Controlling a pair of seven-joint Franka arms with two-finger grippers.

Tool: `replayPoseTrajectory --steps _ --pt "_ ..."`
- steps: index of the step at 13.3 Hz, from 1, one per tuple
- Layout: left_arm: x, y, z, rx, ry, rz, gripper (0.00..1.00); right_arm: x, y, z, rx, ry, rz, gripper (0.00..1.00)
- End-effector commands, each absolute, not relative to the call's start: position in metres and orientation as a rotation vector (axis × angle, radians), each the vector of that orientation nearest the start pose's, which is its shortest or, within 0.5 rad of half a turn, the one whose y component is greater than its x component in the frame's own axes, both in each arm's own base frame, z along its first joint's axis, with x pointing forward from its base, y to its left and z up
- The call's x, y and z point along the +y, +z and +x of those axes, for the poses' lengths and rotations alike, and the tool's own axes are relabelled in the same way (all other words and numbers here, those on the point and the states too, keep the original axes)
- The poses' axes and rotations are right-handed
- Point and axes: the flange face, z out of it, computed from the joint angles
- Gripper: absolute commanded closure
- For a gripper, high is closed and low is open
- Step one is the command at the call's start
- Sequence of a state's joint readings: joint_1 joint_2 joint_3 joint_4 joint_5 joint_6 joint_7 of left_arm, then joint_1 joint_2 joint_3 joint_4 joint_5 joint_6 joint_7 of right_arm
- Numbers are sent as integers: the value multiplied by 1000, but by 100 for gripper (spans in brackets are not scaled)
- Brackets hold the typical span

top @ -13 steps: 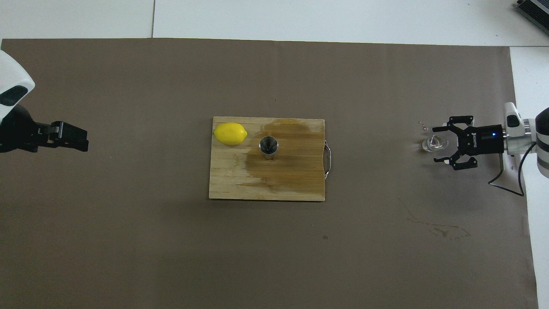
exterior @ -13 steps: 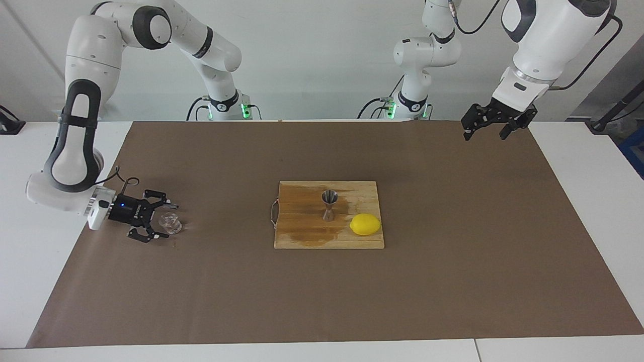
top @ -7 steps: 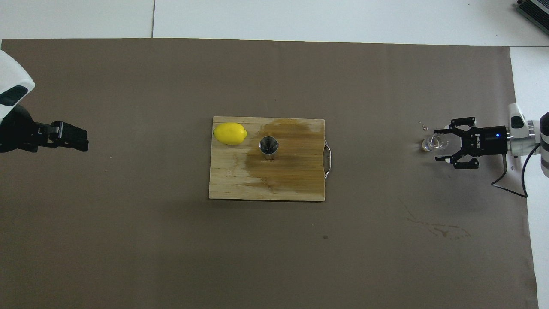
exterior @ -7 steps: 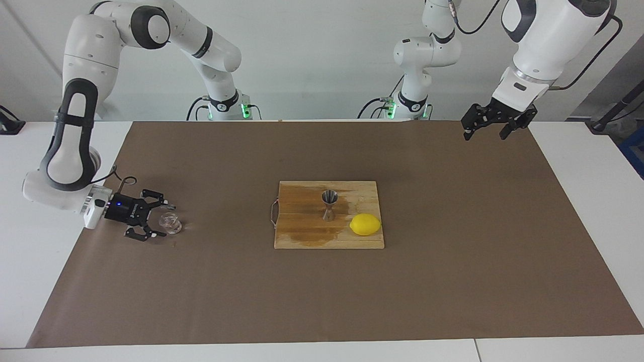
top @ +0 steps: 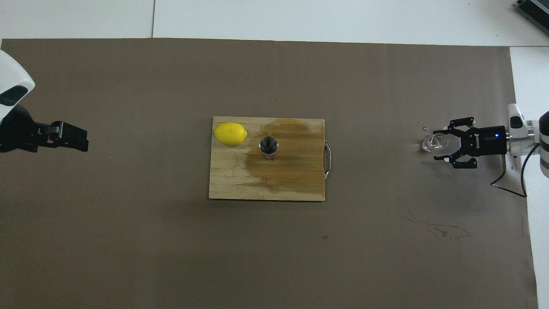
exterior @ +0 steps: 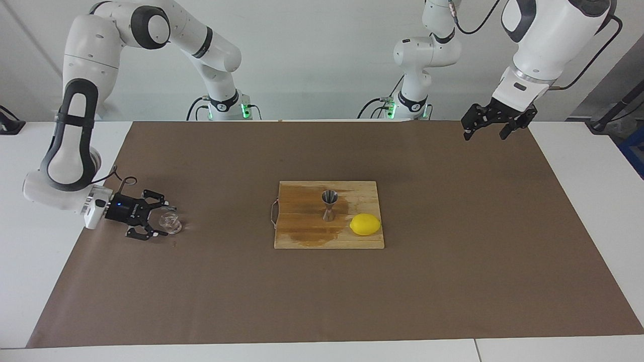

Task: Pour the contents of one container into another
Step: 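Close the right gripper around the clear glass cup and lift it, then carry the glass cup with the right gripper over the dark cup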

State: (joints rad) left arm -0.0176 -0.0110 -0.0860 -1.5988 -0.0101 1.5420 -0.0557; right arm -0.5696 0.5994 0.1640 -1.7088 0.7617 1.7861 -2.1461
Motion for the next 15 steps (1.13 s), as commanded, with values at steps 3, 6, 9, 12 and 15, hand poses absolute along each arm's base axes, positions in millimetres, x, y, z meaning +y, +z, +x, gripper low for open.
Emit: replayPoseTrajectory --steps 3,6,9,12,15 --pt "-56 618 538 62 76 -3128 0 -202 241 598 -1445 -747 -1817 54" --pt "-56 619 538 62 73 -3128 0 -201 242 600 -1446 -751 -1819 65" --pt "-56 619 538 62 73 -3128 0 -196 250 606 -1474 -773 -1802 71" --pt "-56 618 538 62 76 -3128 0 -197 272 620 -1571 -840 -1785 79" --pt "-56 618 538 62 76 -3128 0 -174 312 633 -1633 -886 -1779 89"
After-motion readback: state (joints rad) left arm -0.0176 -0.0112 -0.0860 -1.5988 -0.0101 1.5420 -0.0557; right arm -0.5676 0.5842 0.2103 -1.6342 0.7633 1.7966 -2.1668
